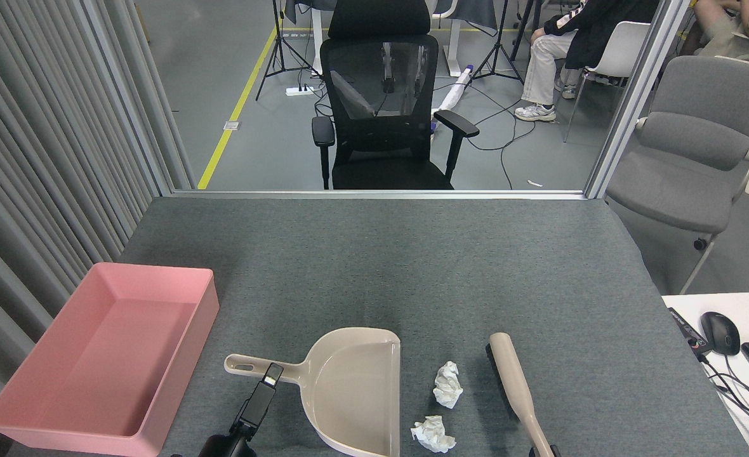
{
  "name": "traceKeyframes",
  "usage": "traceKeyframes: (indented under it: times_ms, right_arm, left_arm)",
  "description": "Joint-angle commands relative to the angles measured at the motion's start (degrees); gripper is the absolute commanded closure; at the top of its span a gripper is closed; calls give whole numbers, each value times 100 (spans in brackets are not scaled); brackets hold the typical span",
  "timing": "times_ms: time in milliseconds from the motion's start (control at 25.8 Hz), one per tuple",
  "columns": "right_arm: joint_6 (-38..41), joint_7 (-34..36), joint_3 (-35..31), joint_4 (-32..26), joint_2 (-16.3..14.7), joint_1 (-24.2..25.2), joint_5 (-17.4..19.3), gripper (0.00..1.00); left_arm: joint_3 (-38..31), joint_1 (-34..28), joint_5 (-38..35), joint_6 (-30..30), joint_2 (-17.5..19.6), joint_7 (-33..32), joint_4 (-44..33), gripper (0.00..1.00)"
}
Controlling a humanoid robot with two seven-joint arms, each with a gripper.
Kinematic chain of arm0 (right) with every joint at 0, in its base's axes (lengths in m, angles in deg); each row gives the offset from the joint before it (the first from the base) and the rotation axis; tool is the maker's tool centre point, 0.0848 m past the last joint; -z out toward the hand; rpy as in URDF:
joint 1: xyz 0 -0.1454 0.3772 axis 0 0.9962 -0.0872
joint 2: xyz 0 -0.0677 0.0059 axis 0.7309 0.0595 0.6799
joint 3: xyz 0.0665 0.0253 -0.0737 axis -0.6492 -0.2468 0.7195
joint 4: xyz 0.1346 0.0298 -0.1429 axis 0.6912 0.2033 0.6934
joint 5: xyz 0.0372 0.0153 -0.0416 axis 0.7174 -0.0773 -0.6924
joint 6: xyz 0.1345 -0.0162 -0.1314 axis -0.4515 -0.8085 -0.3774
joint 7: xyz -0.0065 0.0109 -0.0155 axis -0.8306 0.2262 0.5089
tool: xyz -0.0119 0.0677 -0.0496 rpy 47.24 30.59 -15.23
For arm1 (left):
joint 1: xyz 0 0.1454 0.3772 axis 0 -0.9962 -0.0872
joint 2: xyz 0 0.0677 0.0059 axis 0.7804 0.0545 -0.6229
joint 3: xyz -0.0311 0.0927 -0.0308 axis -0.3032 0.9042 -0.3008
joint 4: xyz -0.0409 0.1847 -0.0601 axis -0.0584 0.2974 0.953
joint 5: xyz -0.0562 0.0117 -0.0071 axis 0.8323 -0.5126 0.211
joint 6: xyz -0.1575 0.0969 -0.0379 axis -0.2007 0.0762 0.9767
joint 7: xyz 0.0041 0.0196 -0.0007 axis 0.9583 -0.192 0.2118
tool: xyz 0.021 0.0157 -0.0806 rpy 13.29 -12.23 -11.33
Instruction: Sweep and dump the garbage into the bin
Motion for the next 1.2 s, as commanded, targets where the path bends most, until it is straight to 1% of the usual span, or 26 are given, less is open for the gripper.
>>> traceKeyframes:
  times_ms: [0,77,271,503,735,851,929,1006,1045,1122,1161]
  right_arm:
    - [15,11,-8,-36,22,30,4,99]
    - [6,20,-8,-36,31,47,13,99]
    - [6,20,-8,-36,22,83,22,99]
    - [-2,20,-8,-36,22,83,31,98]
    - [-20,20,-17,-36,22,83,31,98]
    - [-20,28,-8,-36,22,83,40,98]
    - [-20,28,-17,-36,22,83,40,98]
    - [-20,28,-17,-36,22,83,40,98]
    - [-20,28,-17,-36,22,83,40,98]
    - [-20,28,-17,-36,22,83,40,98]
    - [-20,28,-17,-36,22,83,40,98]
  left_arm:
    - [-7,288,-3,153,11,14,293,1]
    - [-16,376,6,258,2,75,390,1]
    - [-7,490,-3,302,-15,269,460,1]
    - [-34,710,-152,302,-7,269,741,1]
    - [-42,763,-152,408,37,234,803,3]
    - [-42,745,-152,355,73,190,803,19]
    - [-42,745,-152,355,46,137,794,22]
    - [-42,737,-143,311,11,49,776,37]
    - [-42,737,-143,241,11,23,776,40]
    - [-42,737,-152,144,2,23,776,42]
    - [-42,737,-152,127,11,14,776,47]
